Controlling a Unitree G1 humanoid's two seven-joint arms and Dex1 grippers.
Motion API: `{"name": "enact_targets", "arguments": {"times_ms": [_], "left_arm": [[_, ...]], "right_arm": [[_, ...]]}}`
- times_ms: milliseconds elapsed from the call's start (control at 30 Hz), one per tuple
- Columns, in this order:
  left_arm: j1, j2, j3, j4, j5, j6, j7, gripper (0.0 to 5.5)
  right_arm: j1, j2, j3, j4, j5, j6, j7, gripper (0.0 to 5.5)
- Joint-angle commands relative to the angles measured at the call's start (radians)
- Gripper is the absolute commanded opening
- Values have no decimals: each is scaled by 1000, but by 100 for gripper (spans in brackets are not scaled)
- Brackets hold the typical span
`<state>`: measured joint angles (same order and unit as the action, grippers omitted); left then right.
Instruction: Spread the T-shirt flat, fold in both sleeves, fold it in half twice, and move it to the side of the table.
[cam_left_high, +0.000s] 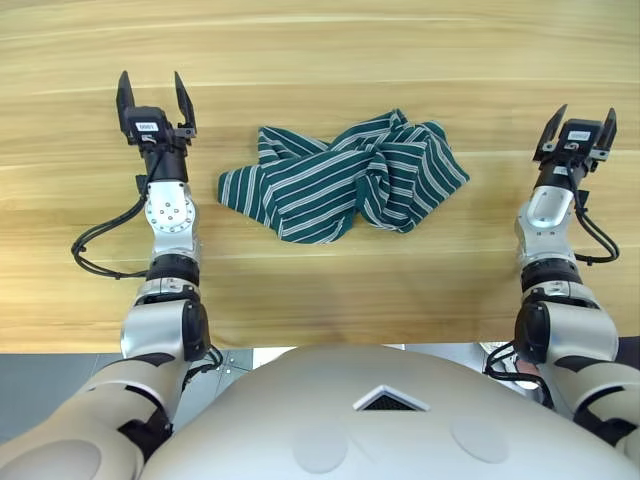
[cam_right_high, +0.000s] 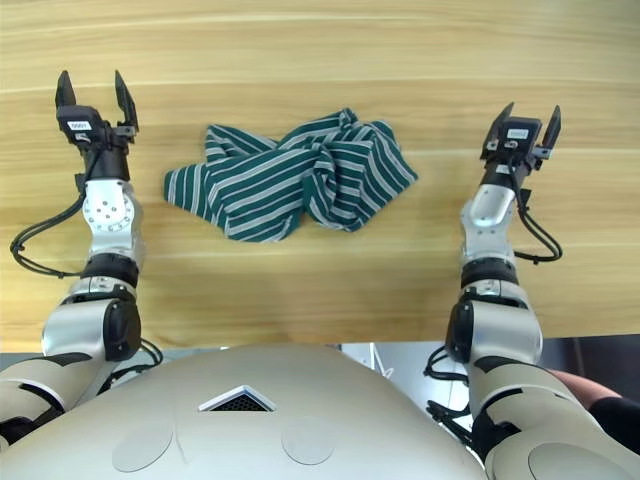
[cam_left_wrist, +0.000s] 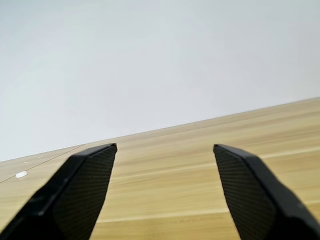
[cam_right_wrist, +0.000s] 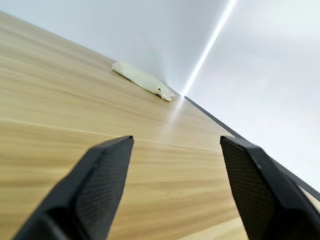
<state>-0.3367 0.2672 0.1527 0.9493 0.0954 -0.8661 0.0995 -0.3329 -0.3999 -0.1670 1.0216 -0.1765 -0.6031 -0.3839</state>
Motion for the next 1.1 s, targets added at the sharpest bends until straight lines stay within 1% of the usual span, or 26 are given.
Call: {"name": "enact_targets", "arguments": {"times_ms": [33,67,133,167,233,300,367,467,567,633,733,833,967,1100], "left_arm": [[-1,-15,-36,12,22,5,-12,359],[8,-24,-31,4,-4,10,-30,359],[43,-48,-17,-50,-121,9,-144,359],[83,-57,-27,-133,-206,11,-231,359],[216,-36,-108,-396,-331,21,-392,359],[361,16,-192,-650,-366,60,-488,359],[489,86,-249,-864,-332,116,-546,359],[661,227,-285,-1137,-230,218,-637,359],[811,388,-300,-1334,-131,303,-757,359],[859,466,-305,-1363,19,323,-811,359],[831,497,-297,-1315,205,337,-795,359],[791,484,-300,-1272,347,342,-736,359],[735,427,-348,-1204,490,352,-645,359],[720,392,-398,-1160,533,353,-587,359]], "right_arm": [[-37,7,17,20,-9,-12,-10,322],[-45,7,31,23,-25,-14,-13,322],[-39,10,69,1,-58,-25,-1,322],[-17,5,97,-46,-92,-43,-3,322],[60,-17,153,-191,-154,-81,31,322],[142,-39,178,-329,-163,-77,93,322],[236,-77,200,-479,-178,-40,177,322],[403,-167,246,-754,-226,14,351,322],[550,-275,263,-1023,-256,48,530,322],[635,-357,266,-1168,-251,47,645,322],[685,-404,256,-1254,-249,67,731,322],[689,-411,223,-1276,-263,98,750,322],[709,-413,209,-1297,-271,114,766,322],[732,-416,188,-1287,-290,115,766,322]]}}
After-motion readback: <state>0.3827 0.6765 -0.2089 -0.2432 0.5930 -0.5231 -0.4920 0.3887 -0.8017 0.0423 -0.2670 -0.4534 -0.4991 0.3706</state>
